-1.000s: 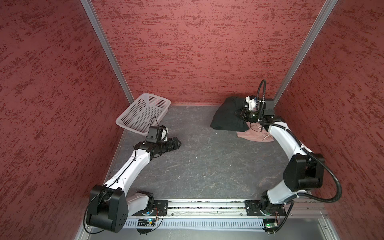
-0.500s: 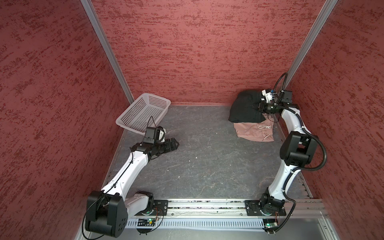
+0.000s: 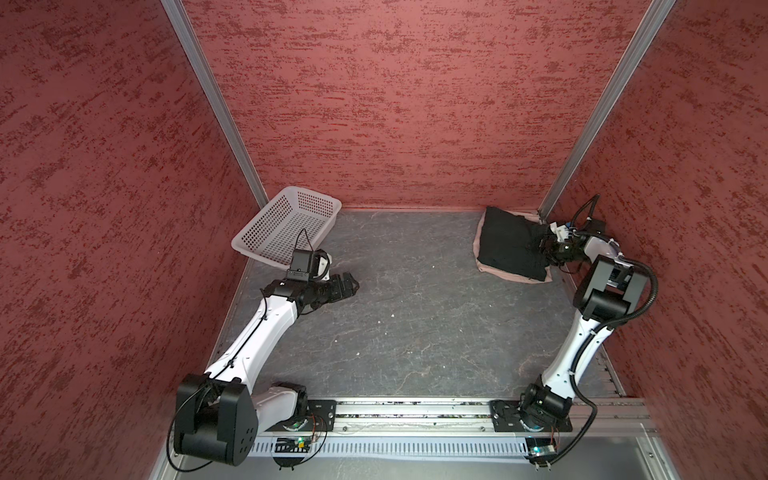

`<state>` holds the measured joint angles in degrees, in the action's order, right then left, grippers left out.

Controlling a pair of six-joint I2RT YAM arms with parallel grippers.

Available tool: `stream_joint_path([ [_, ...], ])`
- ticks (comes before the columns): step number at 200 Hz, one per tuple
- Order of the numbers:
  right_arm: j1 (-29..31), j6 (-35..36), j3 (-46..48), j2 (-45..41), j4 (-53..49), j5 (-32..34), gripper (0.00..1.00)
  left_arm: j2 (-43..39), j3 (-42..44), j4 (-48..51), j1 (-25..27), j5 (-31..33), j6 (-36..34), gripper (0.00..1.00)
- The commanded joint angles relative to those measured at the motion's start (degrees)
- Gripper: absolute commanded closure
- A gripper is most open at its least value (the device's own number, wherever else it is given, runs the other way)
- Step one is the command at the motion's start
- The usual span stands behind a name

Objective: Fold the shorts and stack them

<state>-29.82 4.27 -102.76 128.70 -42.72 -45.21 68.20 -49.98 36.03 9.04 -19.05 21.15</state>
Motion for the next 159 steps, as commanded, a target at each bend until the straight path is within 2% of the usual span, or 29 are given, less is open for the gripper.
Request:
stream_joint_path([
  [1,1.22,-4.00,1.57,-6.11,8.43,7.10,0.27,-1.01,-1.81,-0.43,-0.16,2.68,-1.83,0.01],
  [40,3.37,-10.94,13.92,-21.11,20.64,15.09,0.17,-5.92,-2.58,-3.47,-0.23,12.87,-2.85,0.01],
  [62,4.54,-12.80,23.36,-29.52,28.19,21.78,0.08,-8.39,-1.09,-7.95,-0.24,20.72,-4.18,0.01],
  [68,4.51,-13.17,25.96,-31.69,30.45,22.69,0.01,-8.87,-0.59,-9.26,-0.30,22.73,-4.79,0.00],
  [84,4.52,-14.27,32.36,-37.44,34.76,23.74,0.01,-10.32,2.01,-13.91,-0.38,29.33,-6.18,0.01],
  [109,5.40,-18.43,48.53,-50.48,46.74,23.72,0.01,-13.43,10.39,-27.76,-0.68,40.30,-11.67,0.01],
  [133,8.34,-20.68,67.35,-61.82,61.43,28.08,0.01,-11.93,22.81,-50.54,-1.54,48.00,-20.01,0.00],
  [147,10.87,-19.87,76.42,-65.36,69.63,31.22,0.01,-9.43,27.70,-60.32,-3.33,49.22,-22.79,0.01],
  [159,12.97,-18.23,82.24,-65.92,75.18,35.06,0.01,-6.39,31.06,-68.97,-5.87,45.46,-23.29,0.01],
])
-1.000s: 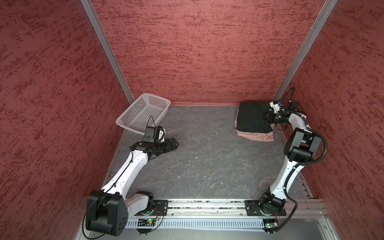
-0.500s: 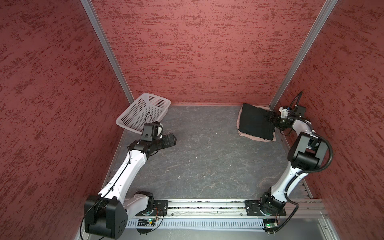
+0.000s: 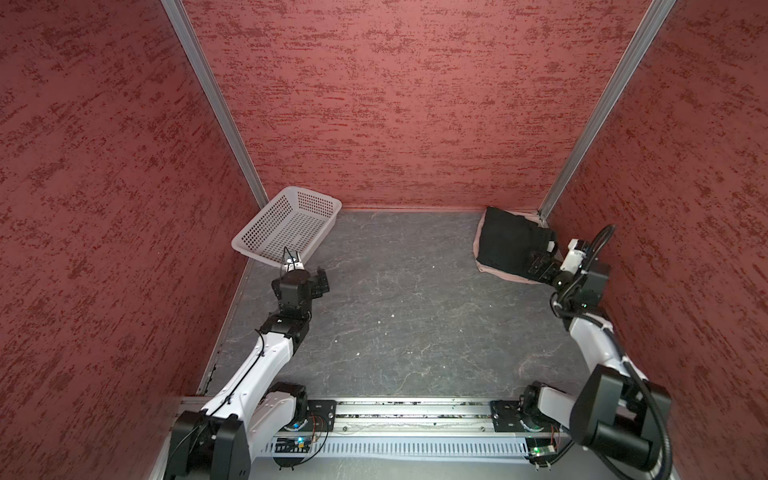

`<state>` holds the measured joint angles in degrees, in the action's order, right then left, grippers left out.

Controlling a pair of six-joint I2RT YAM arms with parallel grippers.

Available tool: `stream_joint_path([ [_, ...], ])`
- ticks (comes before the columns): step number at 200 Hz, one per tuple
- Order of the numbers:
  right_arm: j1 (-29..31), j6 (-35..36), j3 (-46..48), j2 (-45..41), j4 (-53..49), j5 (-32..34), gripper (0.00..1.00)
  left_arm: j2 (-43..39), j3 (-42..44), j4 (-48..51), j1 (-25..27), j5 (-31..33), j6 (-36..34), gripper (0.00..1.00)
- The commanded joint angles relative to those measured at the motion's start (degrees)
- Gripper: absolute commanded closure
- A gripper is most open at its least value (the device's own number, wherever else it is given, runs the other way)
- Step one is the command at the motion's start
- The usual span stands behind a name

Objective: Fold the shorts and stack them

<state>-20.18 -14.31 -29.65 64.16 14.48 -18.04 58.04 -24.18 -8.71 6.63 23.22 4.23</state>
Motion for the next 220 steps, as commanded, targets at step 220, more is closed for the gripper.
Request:
stream_joint_path([
  [220,15.86,10.37,18.21,8.98,44.47,14.91,0.01,29.85,2.34,-42.36,-8.57,-26.75,-5.04,0.01],
])
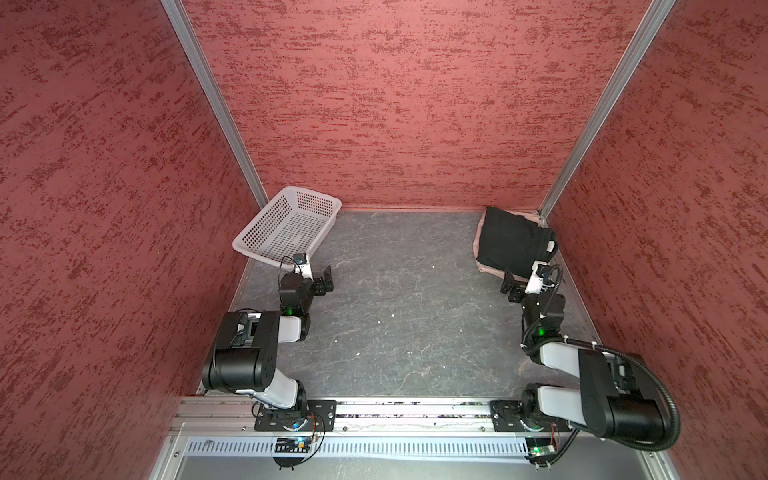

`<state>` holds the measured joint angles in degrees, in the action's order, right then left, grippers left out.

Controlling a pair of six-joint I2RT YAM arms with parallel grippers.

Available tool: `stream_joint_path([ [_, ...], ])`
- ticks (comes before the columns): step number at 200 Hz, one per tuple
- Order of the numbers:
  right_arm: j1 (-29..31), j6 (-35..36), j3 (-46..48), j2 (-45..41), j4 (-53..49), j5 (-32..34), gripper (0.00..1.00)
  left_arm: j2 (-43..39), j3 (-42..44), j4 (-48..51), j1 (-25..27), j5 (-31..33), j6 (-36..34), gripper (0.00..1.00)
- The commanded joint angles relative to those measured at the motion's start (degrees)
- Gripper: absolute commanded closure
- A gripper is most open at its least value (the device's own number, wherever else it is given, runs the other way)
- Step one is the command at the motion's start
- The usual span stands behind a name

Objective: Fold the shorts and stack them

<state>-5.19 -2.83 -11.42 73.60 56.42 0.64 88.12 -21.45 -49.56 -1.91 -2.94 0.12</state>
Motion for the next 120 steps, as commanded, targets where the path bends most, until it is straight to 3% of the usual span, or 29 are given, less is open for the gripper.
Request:
stream_joint_path([
  [1,0.96,-1.07,-0.10,-0.56,2.19,-3.57,0.01,-0.27,-0.41,-1.46,-0.02,-0.63,-0.92,0.00],
  [22,1.16,-2.83,0.47,-1.19,2.01,1.15,0.01,-0.26,-0.43,-1.34,-0.10,-0.62,-1.04,0.01],
  [37,1.16,-0.35,3.41,0.26,10.21,2.73,0.01,-0.31,-0.43,-1.25,-0.03,-0.65,-1.01,0.01],
  [50,0.31,-2.53,4.75,6.92,18.82,5.86,0.01,-0.31,-0.43,-1.24,-0.03,-0.53,-1.00,0.01],
  [65,0.92,0.50,3.06,17.80,28.68,0.23,0.01,-0.31,-0.43,-1.37,0.04,-0.57,-1.00,0.01],
  [79,1.75,0.50,-1.52,12.56,11.96,2.83,0.01,-0.31,-0.43,-1.24,0.06,-0.56,-1.04,0.01],
  [90,2.13,1.28,-3.39,15.77,13.99,2.77,0.01,-0.31,-0.43,-1.36,0.02,-0.54,-1.04,0.01],
  [99,2.30,1.17,-5.92,13.96,5.74,2.58,0.01,-0.31,-0.43,-1.29,0.03,-0.57,-1.00,0.01],
  [108,2.26,1.45,-4.86,15.30,10.16,3.01,0.01,-0.31,-0.47,-1.26,0.06,-0.55,-1.02,0.01],
  [120,2.26,1.27,-5.18,14.33,7.72,2.80,0.01,-0.30,-0.44,-1.26,0.07,-0.57,-1.00,0.01],
])
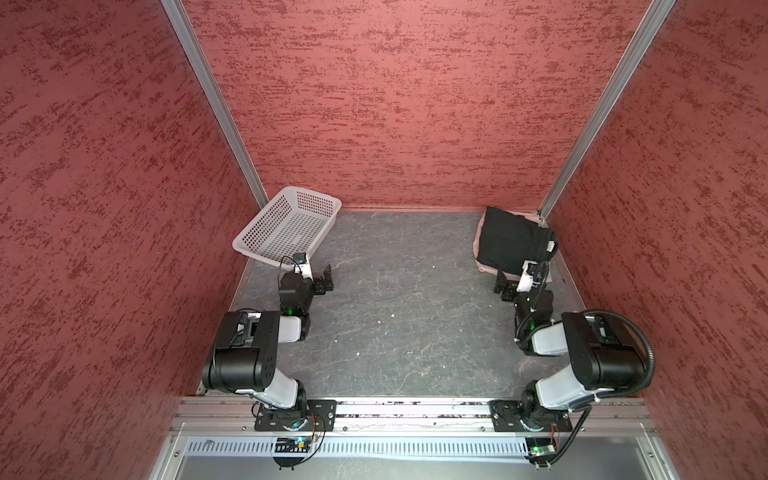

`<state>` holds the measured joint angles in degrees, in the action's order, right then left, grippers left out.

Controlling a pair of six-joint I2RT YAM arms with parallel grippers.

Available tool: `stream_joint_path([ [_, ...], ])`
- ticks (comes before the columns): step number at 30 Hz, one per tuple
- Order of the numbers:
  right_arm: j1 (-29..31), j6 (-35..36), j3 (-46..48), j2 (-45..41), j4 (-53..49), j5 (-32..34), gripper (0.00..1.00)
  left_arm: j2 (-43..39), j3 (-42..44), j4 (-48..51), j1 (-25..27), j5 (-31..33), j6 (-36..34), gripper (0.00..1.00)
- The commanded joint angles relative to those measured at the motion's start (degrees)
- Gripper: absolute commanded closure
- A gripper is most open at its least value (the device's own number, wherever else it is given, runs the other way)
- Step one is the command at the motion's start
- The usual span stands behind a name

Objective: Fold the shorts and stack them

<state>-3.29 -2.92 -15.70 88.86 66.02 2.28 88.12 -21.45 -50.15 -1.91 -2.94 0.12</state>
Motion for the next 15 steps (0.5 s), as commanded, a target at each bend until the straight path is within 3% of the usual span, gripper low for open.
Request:
stream_joint_path([
  [1,0.37,1.39,-0.86,-0.86,-1.74,1.15,0.01,-0.26,-0.43,-0.66,0.07,-0.57,-1.00,0.01],
  [15,0.39,1.32,-0.85,-0.62,-1.16,1.26,0.01,-0.31,-0.60,-0.48,-0.07,-0.59,-1.03,0.01],
])
